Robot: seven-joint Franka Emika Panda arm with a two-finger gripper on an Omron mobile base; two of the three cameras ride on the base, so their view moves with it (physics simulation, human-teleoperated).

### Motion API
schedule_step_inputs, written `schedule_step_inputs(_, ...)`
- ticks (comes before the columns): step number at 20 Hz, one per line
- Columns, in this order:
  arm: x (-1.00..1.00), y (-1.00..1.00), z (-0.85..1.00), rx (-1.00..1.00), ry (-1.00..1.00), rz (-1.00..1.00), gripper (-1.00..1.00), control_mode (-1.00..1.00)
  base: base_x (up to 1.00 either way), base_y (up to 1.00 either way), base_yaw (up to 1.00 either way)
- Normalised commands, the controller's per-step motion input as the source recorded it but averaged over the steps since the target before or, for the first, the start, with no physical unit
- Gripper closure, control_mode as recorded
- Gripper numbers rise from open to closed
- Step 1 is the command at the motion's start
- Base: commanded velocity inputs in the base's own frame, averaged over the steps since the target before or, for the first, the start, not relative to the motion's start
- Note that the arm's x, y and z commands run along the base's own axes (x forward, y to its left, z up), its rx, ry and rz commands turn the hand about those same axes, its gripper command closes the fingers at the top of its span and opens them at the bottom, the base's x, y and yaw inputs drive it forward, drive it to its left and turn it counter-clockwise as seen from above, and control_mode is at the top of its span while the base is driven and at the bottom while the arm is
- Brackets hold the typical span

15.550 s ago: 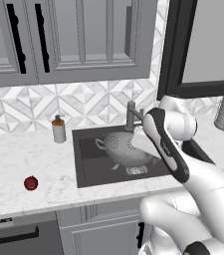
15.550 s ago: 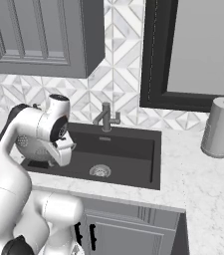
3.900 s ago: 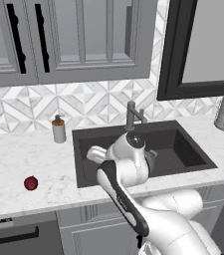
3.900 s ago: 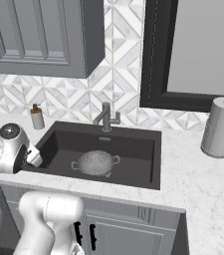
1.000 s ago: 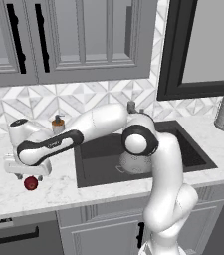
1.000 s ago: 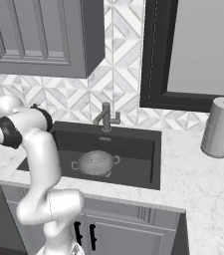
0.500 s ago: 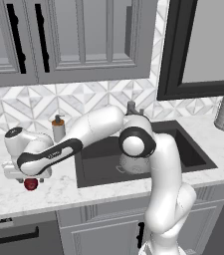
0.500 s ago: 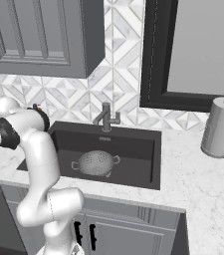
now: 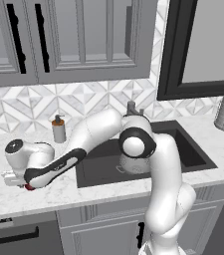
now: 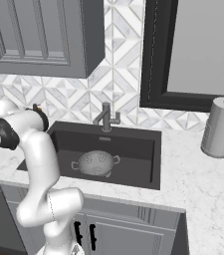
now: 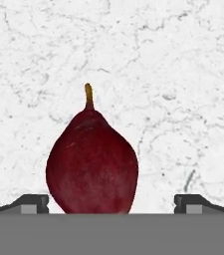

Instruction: Put the colander in the sink, put the pear in the colander, and turn on the sink faucet and pour water over the colander.

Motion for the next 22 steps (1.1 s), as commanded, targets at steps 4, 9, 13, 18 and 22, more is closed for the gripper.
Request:
schedule_step_inputs(4,0.15,0.00,-0.19,0.02,0.00,0.12,-1.00,-1.00,0.00,0.00,0.00)
schedule_step_inputs(9,0.29,0.00,-0.10,0.04,0.00,0.10,-1.00,-1.00,0.00,0.00,0.00)
schedule_step_inputs(13,0.28,0.01,-0.10,0.01,0.00,0.10,-1.00,-1.00,0.00,0.00,0.00)
schedule_step_inputs(18,0.11,0.16,-0.22,0.04,0.07,0.09,-1.00,-1.00,0.00,0.00,0.00)
schedule_step_inputs(22,0.26,0.25,-0.21,0.03,0.08,0.10,-1.00,-1.00,0.00,0.00,0.00)
